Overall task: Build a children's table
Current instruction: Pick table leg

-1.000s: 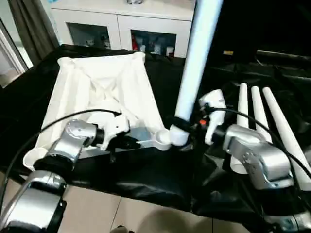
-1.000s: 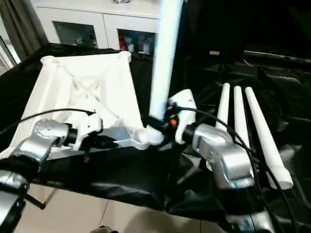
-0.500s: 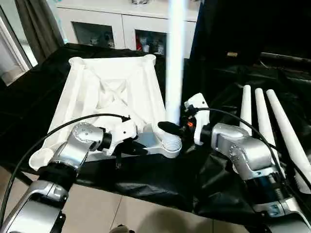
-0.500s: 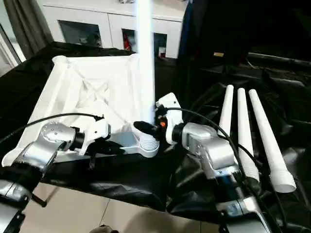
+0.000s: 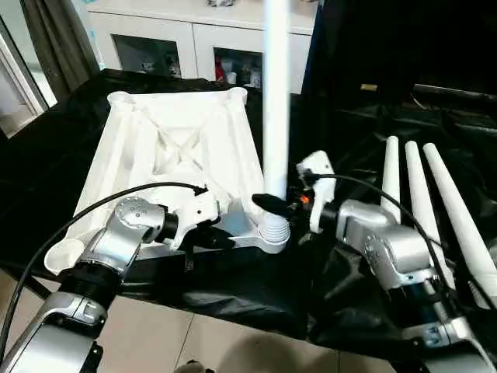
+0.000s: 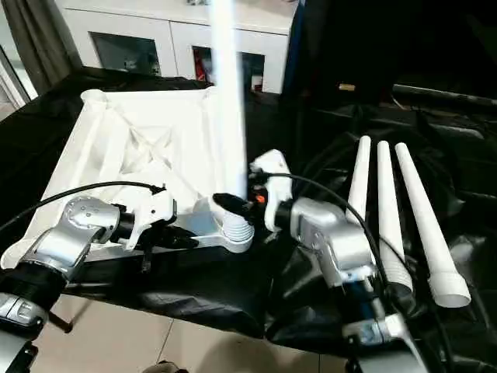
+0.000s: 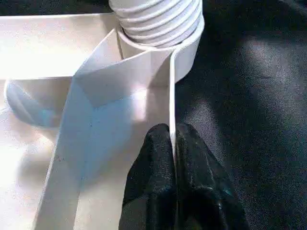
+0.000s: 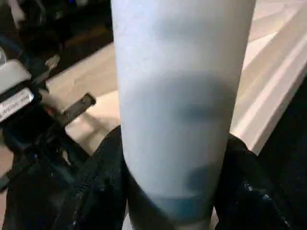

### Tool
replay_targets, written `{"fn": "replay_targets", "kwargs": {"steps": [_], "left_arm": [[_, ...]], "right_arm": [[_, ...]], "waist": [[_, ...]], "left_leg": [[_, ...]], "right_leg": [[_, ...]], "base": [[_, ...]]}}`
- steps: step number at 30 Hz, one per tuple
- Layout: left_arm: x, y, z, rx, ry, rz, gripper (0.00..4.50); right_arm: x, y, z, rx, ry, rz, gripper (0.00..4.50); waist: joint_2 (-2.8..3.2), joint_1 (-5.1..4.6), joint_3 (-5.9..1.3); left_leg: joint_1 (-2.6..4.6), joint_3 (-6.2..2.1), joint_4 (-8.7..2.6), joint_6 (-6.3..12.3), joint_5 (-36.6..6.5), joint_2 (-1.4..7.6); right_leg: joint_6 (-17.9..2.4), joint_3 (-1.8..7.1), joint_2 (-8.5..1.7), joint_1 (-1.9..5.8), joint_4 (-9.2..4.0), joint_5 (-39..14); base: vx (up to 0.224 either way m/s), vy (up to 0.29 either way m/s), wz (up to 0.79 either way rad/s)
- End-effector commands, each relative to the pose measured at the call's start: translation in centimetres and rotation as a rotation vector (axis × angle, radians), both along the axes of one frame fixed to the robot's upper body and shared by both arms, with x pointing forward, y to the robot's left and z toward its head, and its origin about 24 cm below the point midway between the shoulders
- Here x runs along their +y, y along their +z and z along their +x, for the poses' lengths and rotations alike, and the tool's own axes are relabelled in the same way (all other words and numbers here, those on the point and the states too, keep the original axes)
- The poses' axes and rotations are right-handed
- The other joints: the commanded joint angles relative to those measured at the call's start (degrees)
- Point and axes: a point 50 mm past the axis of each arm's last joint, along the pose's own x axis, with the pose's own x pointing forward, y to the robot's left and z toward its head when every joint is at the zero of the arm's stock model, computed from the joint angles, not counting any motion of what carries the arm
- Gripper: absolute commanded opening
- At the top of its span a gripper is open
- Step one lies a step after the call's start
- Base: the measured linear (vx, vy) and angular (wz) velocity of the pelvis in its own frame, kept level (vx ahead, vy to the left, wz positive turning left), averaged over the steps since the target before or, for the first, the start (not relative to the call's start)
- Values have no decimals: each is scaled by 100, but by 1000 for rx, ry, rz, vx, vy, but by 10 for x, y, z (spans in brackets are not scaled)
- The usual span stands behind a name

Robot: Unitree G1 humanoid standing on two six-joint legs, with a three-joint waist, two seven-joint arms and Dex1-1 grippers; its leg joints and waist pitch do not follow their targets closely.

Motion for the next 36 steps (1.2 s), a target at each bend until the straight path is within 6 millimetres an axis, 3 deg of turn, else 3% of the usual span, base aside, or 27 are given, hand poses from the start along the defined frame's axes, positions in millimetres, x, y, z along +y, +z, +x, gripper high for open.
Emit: {"fn": "replay_targets", "kwargs": {"steps": [1, 8, 15, 26, 28, 36], "left_arm": [[-11, 8, 3, -56, -24, -38, 0], [-10, 11, 6, -63, -13, -34, 0], [-6, 12, 8, -74, 5, -26, 0], [-4, 10, 8, -80, 27, -25, 0], [-5, 9, 8, -80, 30, -28, 0], [-4, 7, 7, -83, 33, -17, 0]], "right_arm": [[-12, -23, -5, 66, -82, 16, 189], [-15, -38, -13, 66, -144, 97, 188], [-17, -57, -24, 36, -220, 173, 188], [-14, -65, -32, -51, -251, 151, 188], [-13, -68, -36, -62, -269, 169, 188], [-5, -74, -43, -93, -215, 110, 188]], "waist": [[51, -17, -407], [73, -21, -391], [105, -19, -390], [90, -35, -351], [59, -31, -352], [55, -23, -343]], "left_leg": [[146, -140, -444, -72, -1126, 370], [148, -161, -472, -93, -1330, 371], [146, -168, -488, -97, -1478, 374], [157, -196, -534, -124, -1813, 385], [159, -194, -531, -100, -1807, 387], [142, -192, -553, -59, -1752, 386]], "right_leg": [[-1176, 344, -578, 250, -441, -823], [-1152, 337, -579, 246, -478, -1096], [-1208, 337, -585, 228, -483, -1041], [-1053, 346, -604, 207, -556, -1737], [-1048, 350, -614, 200, -558, -1778], [-1020, 351, -604, 197, -565, -1778]], "base": [[0, 0, 0], [0, 0, 0], [0, 0, 0], [0, 0, 0], [0, 0, 0], [0, 0, 0]]}}
